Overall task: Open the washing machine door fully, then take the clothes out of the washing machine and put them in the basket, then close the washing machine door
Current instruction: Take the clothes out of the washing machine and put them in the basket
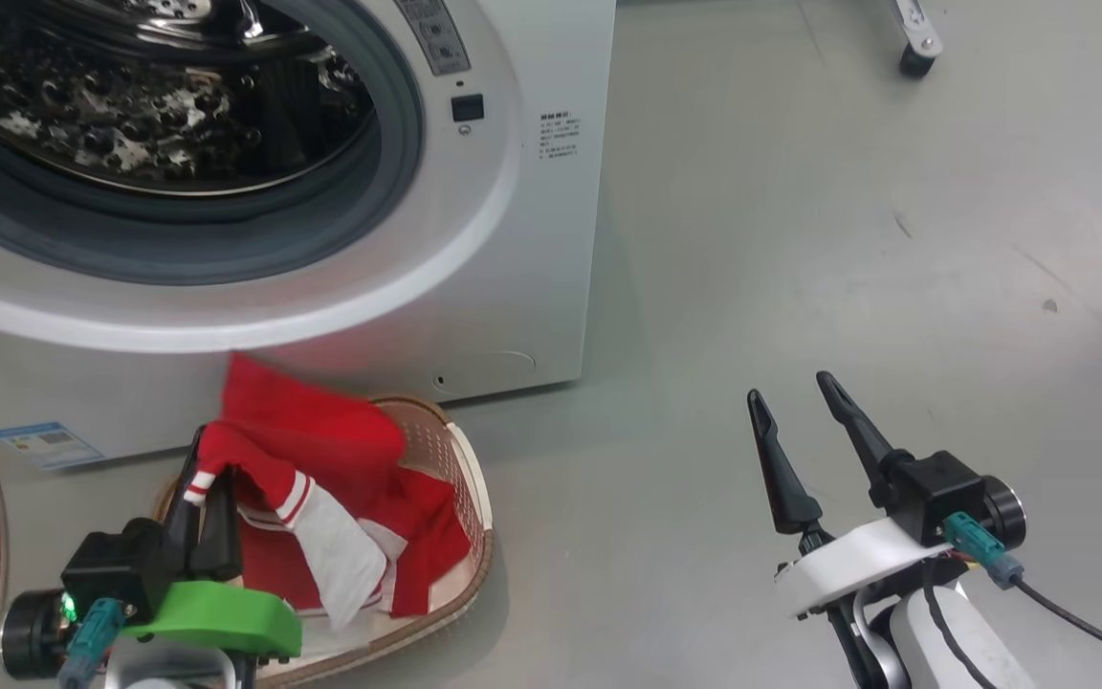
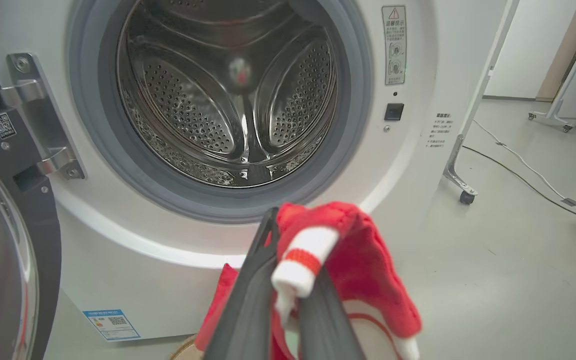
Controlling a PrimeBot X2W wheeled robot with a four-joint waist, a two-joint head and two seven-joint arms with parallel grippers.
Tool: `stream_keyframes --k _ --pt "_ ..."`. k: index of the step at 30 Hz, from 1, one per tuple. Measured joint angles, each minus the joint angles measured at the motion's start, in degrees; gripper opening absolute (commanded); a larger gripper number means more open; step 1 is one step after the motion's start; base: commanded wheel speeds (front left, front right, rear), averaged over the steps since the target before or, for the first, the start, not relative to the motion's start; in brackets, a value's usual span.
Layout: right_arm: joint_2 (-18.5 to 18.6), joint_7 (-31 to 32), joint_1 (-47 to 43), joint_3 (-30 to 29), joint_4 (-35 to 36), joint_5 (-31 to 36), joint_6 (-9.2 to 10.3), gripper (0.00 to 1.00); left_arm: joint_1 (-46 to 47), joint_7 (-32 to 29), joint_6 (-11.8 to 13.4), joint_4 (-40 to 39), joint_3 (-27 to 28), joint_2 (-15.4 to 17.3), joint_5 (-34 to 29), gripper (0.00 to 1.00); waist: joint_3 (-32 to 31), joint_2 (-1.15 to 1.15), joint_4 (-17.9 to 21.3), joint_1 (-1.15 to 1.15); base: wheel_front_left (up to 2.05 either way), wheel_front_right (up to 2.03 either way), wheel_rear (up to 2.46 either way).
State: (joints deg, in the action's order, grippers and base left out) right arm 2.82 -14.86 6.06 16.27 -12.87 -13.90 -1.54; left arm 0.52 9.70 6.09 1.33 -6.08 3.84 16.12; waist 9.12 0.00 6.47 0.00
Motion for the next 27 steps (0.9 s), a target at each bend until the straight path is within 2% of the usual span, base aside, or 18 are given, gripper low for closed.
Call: stream_keyframes --k 7,19,27 --pt "0.0 0.0 1.9 -0.1 1.8 0.2 0.03 1.0 0.9 1.0 0.0 6.9 0.7 0.0 1.0 0.0 4.5 0.0 1.0 0.0 0.0 0.0 0.0" --pt "0.0 0.0 5.0 -0.7 5.0 0.2 0.25 1.0 11.9 1.5 -0.3 17.0 3.4 0.1 2.7 0.0 13.7 0.0 3.1 0.0 0.0 0.0 0.0" --pt "0.0 0.0 6.5 -0.5 6.4 -0.1 0.66 1.0 15.7 1.3 -0.3 25.2 4.3 0.7 3.5 0.0 20.2 0.0 4.3 0.0 0.0 0.0 0.0"
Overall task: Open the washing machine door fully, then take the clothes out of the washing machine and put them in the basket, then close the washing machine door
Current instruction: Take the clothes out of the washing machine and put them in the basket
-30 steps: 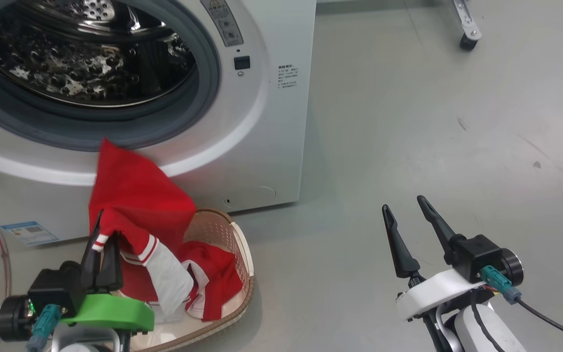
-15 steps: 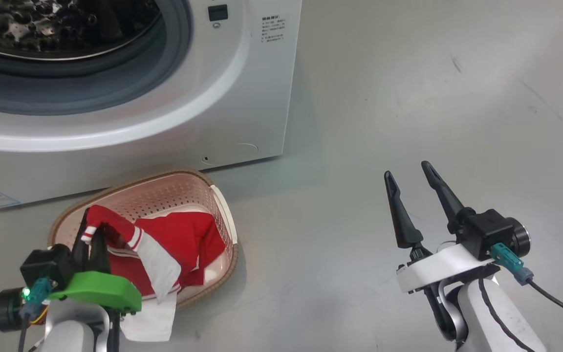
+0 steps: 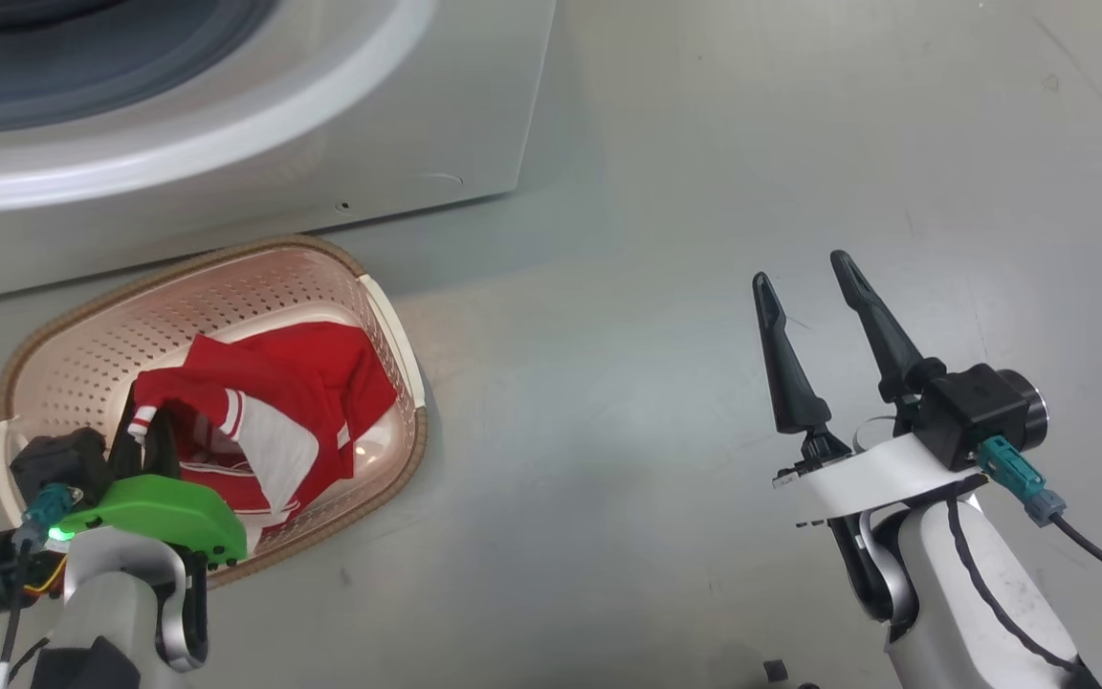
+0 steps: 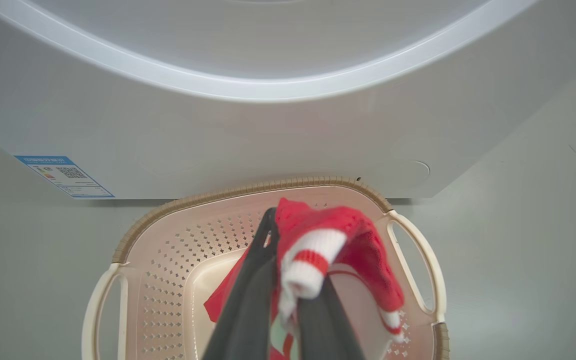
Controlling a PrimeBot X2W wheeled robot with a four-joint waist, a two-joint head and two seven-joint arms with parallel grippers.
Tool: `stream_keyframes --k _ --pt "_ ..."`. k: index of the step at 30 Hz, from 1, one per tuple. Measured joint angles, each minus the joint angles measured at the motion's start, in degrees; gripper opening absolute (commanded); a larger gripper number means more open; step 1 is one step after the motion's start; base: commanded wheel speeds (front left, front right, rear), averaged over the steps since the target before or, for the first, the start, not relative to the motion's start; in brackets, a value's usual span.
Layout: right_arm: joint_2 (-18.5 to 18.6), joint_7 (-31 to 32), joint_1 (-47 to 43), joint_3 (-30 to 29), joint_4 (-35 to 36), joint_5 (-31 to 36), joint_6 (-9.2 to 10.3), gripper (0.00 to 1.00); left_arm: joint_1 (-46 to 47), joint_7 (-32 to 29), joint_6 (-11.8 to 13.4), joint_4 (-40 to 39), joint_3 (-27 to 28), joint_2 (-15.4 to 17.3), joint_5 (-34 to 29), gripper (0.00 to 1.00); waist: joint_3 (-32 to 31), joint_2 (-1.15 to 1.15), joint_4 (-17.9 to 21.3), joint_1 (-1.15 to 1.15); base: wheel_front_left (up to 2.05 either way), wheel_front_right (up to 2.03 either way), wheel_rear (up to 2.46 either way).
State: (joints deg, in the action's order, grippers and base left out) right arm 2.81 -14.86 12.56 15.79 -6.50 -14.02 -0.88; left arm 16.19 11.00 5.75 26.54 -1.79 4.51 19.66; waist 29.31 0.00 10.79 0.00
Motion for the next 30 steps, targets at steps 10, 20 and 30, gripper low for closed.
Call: stream_keyframes --k 10,20,30 --pt "0.0 0.0 5.5 0.5 2.3 -0.2 0.02 1.0 6.8 -1.8 -1.0 10.0 0.3 0.5 0.7 0.0 9.0 0.0 0.9 0.0 0.0 0.0 0.0" --pt "0.0 0.0 7.3 0.8 2.3 -0.6 0.47 1.0 10.1 -1.0 -2.0 17.5 1.1 0.8 2.0 0.0 13.2 0.0 1.3 0.0 0.0 0.0 0.0" --pt "0.0 0.0 8.3 0.6 1.0 -0.6 0.54 1.0 13.3 0.9 -3.3 22.2 1.0 0.4 2.3 0.45 12.8 0.0 0.8 0.01 0.0 0.0 0.0"
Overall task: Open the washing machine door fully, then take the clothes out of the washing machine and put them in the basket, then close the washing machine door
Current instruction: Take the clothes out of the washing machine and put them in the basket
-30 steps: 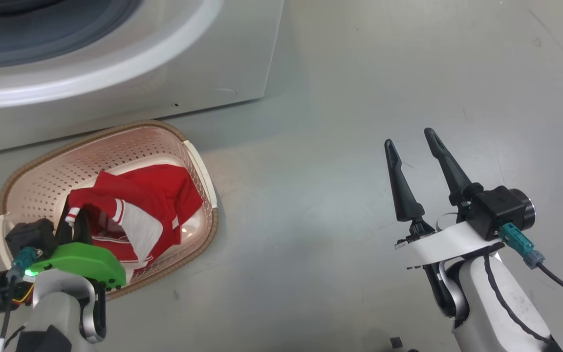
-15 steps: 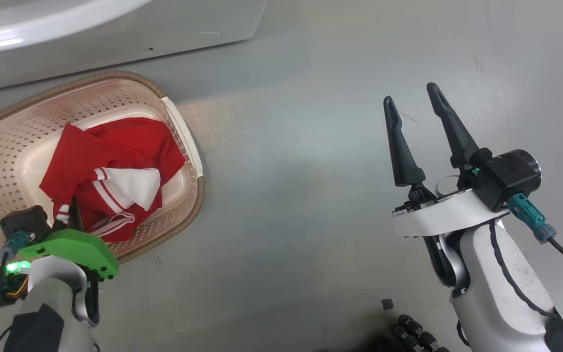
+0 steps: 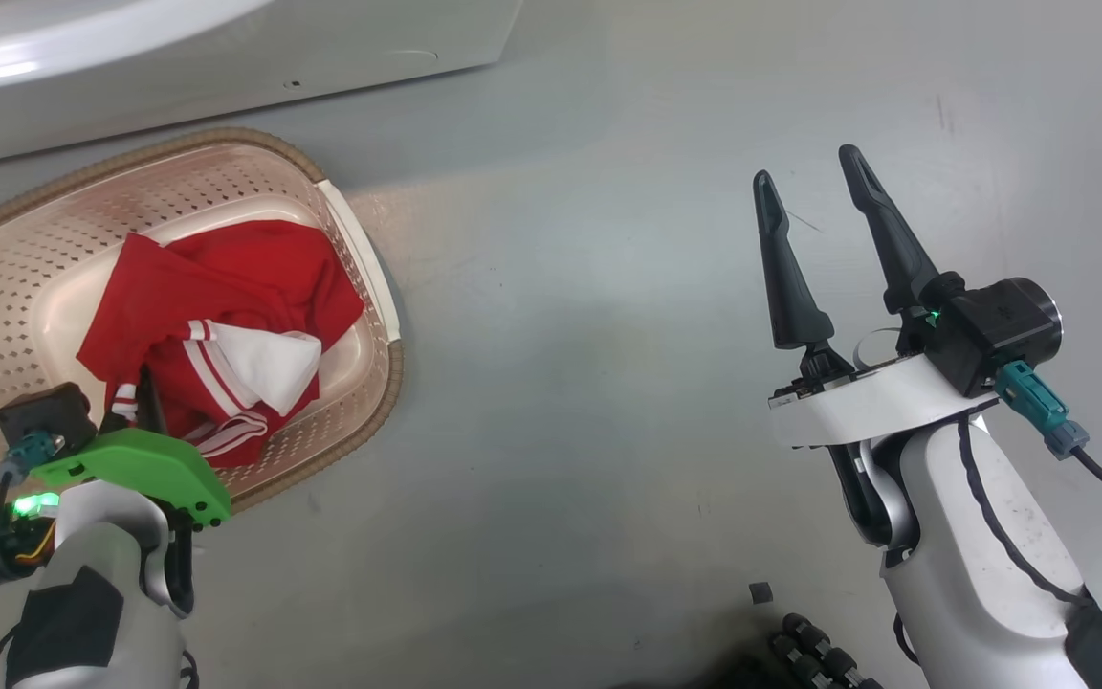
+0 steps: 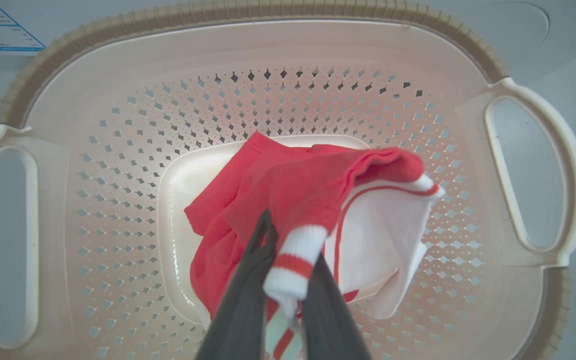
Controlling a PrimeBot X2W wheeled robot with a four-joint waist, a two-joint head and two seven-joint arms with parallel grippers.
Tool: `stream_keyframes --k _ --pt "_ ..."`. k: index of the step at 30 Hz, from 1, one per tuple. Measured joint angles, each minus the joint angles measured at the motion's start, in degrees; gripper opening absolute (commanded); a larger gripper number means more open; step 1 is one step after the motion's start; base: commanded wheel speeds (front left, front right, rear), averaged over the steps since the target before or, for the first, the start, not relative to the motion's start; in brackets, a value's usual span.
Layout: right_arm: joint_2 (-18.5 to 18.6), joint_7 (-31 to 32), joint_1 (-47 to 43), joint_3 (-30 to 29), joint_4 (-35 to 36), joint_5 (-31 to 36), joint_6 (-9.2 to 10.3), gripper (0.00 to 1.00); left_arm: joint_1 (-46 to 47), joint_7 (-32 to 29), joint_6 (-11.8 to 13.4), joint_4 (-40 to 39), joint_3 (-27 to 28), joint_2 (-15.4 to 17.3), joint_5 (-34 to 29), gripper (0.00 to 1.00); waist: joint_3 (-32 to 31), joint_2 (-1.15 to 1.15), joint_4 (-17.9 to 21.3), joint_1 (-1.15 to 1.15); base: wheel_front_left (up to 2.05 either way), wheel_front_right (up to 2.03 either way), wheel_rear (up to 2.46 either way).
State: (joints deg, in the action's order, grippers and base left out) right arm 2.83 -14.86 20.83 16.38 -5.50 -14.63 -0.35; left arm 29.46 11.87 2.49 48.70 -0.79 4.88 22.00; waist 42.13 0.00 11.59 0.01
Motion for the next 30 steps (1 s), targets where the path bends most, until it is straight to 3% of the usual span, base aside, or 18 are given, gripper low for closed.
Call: stream_keyframes --k 1,2,18,30 --pt "0.0 0.0 0.0 0.0 -0.2 0.0 0.0 1.0 0.0 0.1 0.0 0.5 0.1 -0.1 0.2 0.88 -0.3 0.0 -0.1 0.0 0.0 0.0 0.0" --pt "0.0 0.0 0.0 -0.1 -0.4 0.0 0.0 1.0 0.0 0.2 0.0 0.9 -0.1 -0.1 0.1 1.0 -0.6 0.0 -0.2 0.0 0.0 0.0 0.0" --pt "0.0 0.0 -0.7 -2.2 -4.4 0.5 -0.07 1.0 0.3 2.5 -2.6 -1.4 -1.5 -2.2 -0.3 1.0 -8.1 0.0 -3.0 0.0 0.0 0.0 0.0" --pt "0.0 0.0 -4.2 -4.9 -6.7 1.2 -0.1 1.0 -0.5 2.6 -4.2 -16.7 -2.4 -2.4 -4.1 1.0 -16.2 0.0 -6.5 -0.01 0.0 0.0 0.0"
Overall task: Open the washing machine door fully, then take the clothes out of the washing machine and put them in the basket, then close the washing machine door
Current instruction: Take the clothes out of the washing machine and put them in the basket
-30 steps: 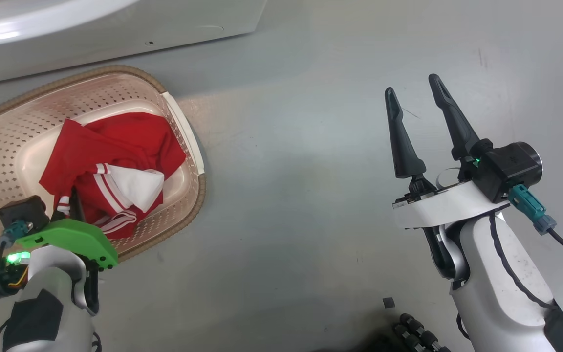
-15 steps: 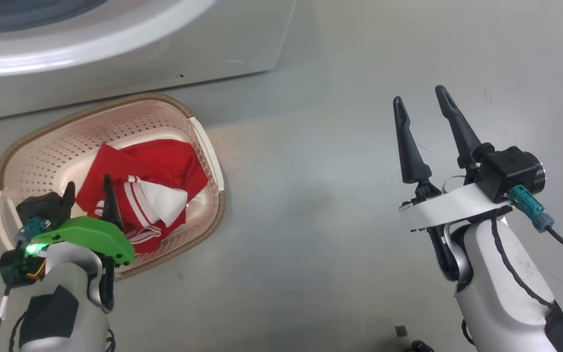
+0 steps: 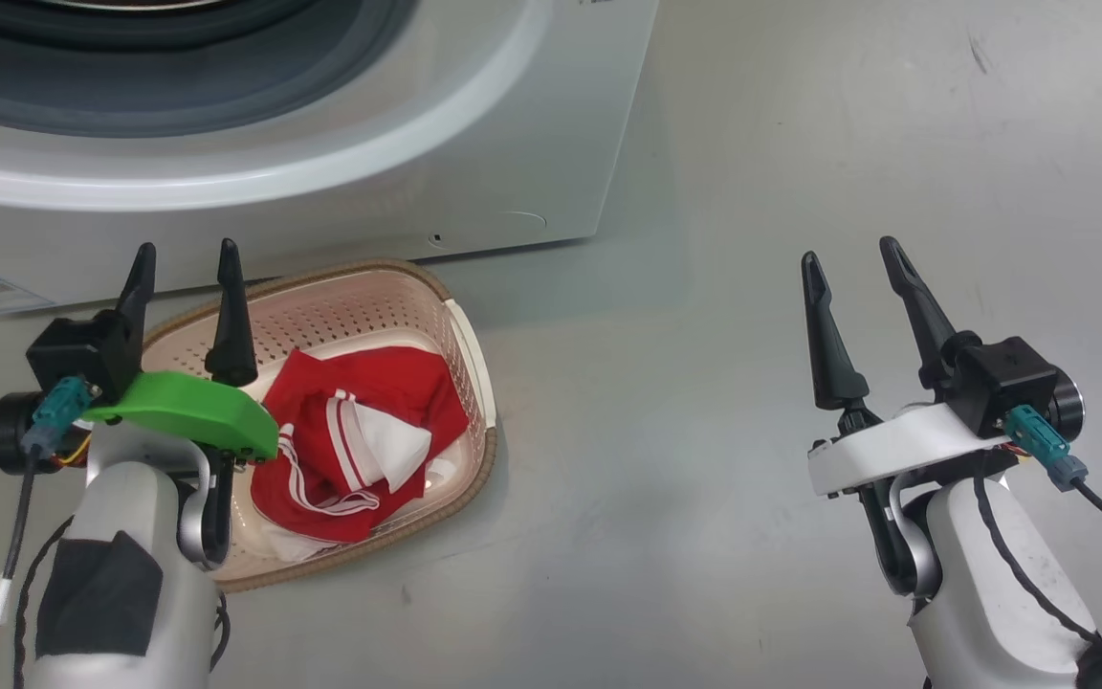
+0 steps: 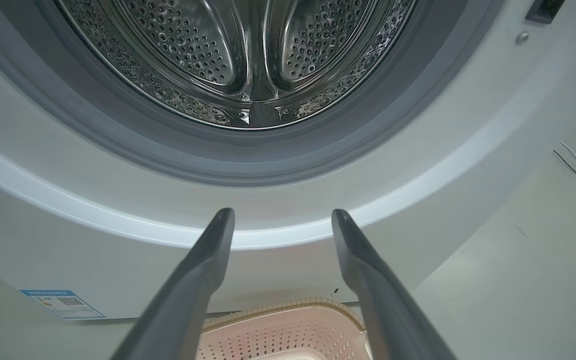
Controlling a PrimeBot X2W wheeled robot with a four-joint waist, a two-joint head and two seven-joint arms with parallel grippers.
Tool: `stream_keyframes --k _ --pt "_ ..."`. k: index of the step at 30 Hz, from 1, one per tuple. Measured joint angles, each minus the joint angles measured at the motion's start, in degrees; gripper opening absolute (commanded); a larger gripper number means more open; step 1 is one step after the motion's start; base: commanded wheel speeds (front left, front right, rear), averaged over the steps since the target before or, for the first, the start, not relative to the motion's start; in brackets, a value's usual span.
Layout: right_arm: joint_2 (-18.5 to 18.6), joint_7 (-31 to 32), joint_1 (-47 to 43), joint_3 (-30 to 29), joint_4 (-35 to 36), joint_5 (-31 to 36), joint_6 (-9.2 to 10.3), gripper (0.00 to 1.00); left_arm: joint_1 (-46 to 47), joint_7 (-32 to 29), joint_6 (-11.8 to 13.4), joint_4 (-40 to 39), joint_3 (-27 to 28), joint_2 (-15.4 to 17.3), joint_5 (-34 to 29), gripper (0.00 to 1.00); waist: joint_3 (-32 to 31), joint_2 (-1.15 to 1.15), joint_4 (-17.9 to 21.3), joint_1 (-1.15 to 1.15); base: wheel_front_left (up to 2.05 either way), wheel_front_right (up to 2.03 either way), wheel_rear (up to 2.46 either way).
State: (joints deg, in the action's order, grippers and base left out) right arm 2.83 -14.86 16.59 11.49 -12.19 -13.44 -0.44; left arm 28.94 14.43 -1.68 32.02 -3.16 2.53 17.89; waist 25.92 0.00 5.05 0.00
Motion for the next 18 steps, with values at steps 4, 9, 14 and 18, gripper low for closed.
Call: stream_keyframes --k 4,9,14,18 --pt "0.0 0.0 -1.6 -0.8 -0.7 0.0 -0.04 1.0 -2.9 0.0 -0.1 -3.5 -0.6 -0.1 -1.7 1.0 -3.0 0.0 -1.0 0.0 0.0 0.0 0.0" --pt "0.0 0.0 -3.5 -0.9 -1.5 0.4 -0.49 1.0 -6.5 0.0 -0.1 -7.5 -1.3 -0.1 -3.4 1.0 -6.9 0.0 -2.0 0.0 0.0 0.0 0.0" --pt "0.0 0.0 -5.8 -1.7 -1.6 0.4 -0.48 1.0 -10.7 0.0 0.0 -10.1 -1.8 -0.1 -4.1 1.0 -10.6 0.0 -2.5 0.0 0.0 0.0 0.0" --pt "0.0 0.0 -8.0 -1.7 -1.8 0.4 -0.48 1.0 -14.7 0.0 0.4 -11.4 -2.5 -0.1 -5.2 1.0 -13.5 0.0 -2.7 0.0 0.0 0.0 0.0"
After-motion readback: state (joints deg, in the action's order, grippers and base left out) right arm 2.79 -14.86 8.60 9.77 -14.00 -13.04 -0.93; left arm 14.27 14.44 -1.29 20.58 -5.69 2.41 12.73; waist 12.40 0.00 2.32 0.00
